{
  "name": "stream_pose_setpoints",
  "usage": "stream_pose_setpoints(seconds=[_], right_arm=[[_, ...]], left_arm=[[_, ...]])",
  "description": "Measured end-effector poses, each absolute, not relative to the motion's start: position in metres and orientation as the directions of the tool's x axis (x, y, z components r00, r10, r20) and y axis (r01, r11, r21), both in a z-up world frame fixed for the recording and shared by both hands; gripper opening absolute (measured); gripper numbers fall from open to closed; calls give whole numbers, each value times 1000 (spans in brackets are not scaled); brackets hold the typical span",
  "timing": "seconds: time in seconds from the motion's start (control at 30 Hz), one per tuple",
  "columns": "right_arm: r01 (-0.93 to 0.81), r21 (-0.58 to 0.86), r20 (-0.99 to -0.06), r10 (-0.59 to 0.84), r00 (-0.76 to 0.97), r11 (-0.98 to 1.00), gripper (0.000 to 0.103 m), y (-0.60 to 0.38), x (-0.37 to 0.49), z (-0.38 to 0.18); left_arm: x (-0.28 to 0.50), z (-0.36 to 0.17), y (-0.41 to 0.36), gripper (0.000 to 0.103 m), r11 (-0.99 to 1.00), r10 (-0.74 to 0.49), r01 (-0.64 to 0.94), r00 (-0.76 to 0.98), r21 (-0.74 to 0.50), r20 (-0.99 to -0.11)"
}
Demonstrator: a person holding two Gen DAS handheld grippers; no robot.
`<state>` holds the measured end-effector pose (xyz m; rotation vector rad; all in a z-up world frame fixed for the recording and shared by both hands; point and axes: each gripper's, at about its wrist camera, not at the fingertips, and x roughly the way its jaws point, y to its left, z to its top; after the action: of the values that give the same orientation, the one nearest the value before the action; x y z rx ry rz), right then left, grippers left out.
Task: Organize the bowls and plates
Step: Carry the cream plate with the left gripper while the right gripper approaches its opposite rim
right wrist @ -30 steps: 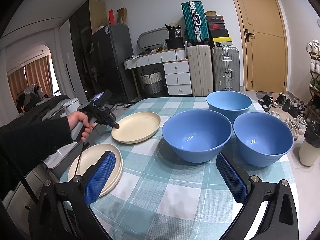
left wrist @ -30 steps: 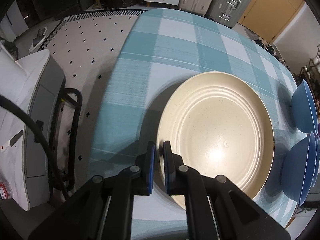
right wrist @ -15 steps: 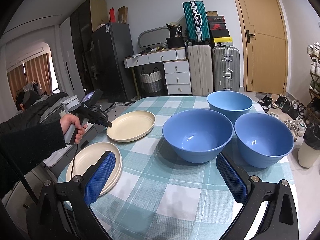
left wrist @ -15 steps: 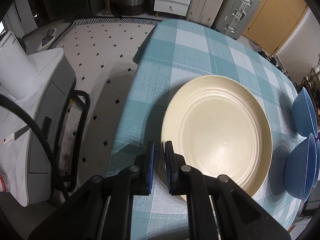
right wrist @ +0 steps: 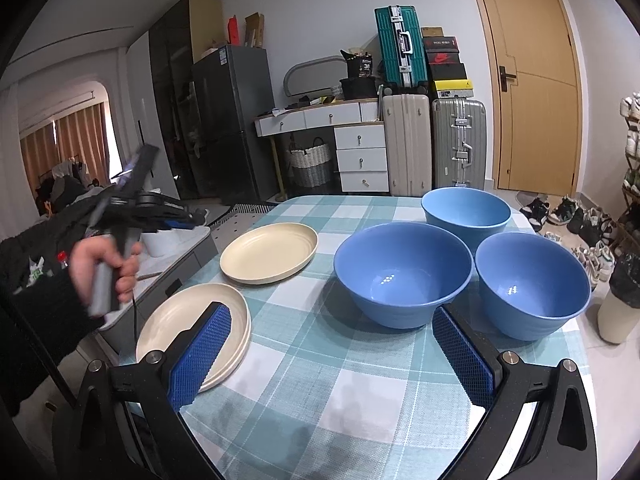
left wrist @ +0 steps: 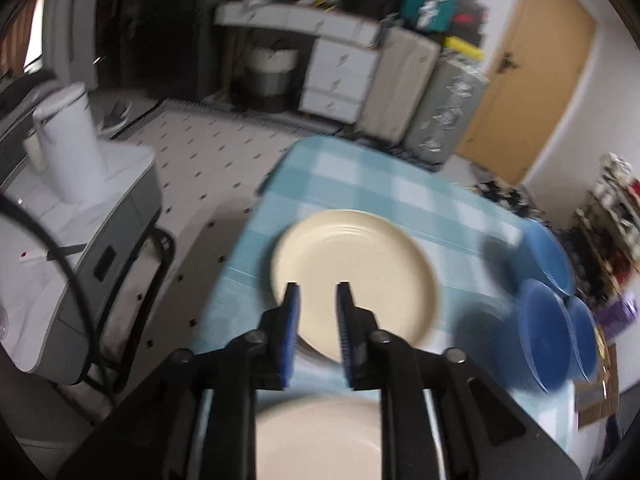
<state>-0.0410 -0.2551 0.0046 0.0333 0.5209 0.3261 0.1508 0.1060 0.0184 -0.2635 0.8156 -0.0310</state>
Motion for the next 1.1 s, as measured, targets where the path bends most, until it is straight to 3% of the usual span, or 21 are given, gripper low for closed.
stream_pose_setpoints(seconds=[0.27,0.33,0.4,0.83,0.93,1.0,1.1], right_arm=[[-312,65,-466,306,830,948,103,-246,-47,7],[-310,56,-461,300,835,949,103,-245,-48,8],[-304,49,-457,292,840,952,103,-243,-49,8],[-267,17,-440,247,863,963,103,-238,-48,9],[-265,-3,-457,235,858,964,103,-234,-46,6],[-268,-5,-460,236,856,963,103,-232,-46,6],[-283,-4,-455,250,855,959,103,-225,-47,8]], left_arm=[[69,52,63,32,974,-154,16,781,-228,-605],[50,55,53,42,981,-132,24,809,-192,-573],[32,55,44,45,984,-133,44,824,-171,-550],[7,14,34,50,988,-95,0,786,-153,-611],[6,12,41,63,987,-66,-38,797,-159,-600],[3,11,46,77,982,-64,-53,807,-180,-587],[0,15,55,77,977,-55,-73,824,-202,-564]])
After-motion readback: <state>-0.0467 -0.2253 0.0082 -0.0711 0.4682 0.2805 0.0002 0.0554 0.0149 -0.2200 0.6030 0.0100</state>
